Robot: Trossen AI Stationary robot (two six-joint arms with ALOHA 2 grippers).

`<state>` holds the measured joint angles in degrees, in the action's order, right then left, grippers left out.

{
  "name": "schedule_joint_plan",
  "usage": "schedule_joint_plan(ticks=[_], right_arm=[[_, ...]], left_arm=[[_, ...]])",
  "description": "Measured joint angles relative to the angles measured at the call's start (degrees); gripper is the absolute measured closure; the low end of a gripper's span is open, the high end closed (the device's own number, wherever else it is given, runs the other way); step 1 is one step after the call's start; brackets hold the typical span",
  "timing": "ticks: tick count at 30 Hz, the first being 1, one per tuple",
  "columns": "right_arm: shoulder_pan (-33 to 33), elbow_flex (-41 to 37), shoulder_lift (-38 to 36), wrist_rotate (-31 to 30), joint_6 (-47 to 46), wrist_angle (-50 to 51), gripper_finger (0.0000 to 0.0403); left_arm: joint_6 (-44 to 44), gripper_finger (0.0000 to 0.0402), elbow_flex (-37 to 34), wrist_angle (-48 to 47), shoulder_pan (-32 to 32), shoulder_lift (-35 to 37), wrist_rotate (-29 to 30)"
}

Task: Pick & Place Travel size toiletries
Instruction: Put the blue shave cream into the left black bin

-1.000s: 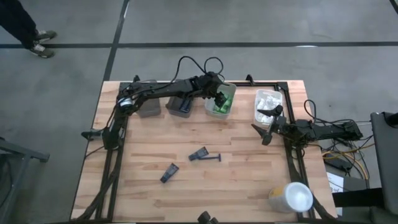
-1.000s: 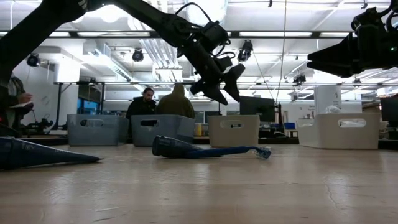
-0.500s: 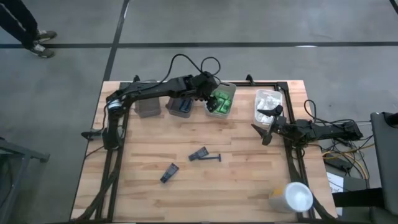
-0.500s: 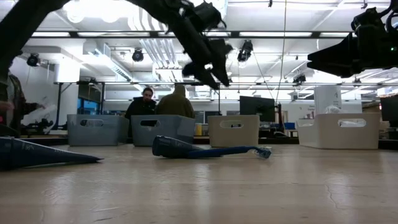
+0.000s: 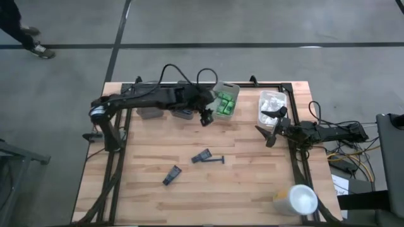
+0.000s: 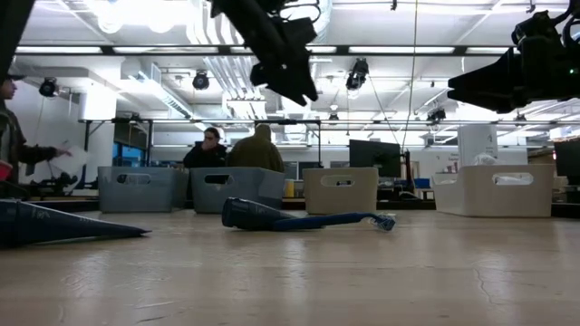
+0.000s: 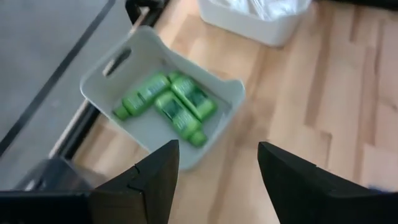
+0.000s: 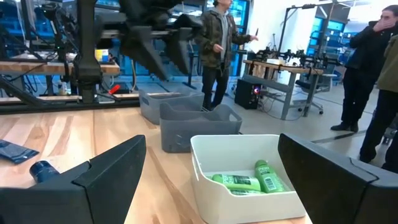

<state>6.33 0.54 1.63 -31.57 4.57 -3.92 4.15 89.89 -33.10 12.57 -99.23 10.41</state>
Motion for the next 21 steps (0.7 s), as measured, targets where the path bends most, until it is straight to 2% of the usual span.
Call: schedule_joint_plan(ticks=[5, 11, 16, 21], right_arm=[[0.0, 0.0, 0.0, 0.0, 0.1, 0.0, 0.0039], [0.0, 0.0, 0.0, 0.0, 0.0, 0.0, 0.0039], [0.0, 0.0, 0.0, 0.0, 0.0, 0.0, 0.0039], [0.0, 0.0, 0.0, 0.0, 0.0, 0.0, 0.0039]], left_arm=[[4.3, 0.0179, -8.8, 0.1, -1.7, 7.1, 0.0], [14.4, 0.0179, -21.7, 0.0, -4.7, 17.6, 0.0], [23.5, 0.0180, -30.8, 0.6, -9.7, 25.2, 0.0], [31.0, 0.0180, -36.1, 0.6, -15.7, 28.2, 0.0]])
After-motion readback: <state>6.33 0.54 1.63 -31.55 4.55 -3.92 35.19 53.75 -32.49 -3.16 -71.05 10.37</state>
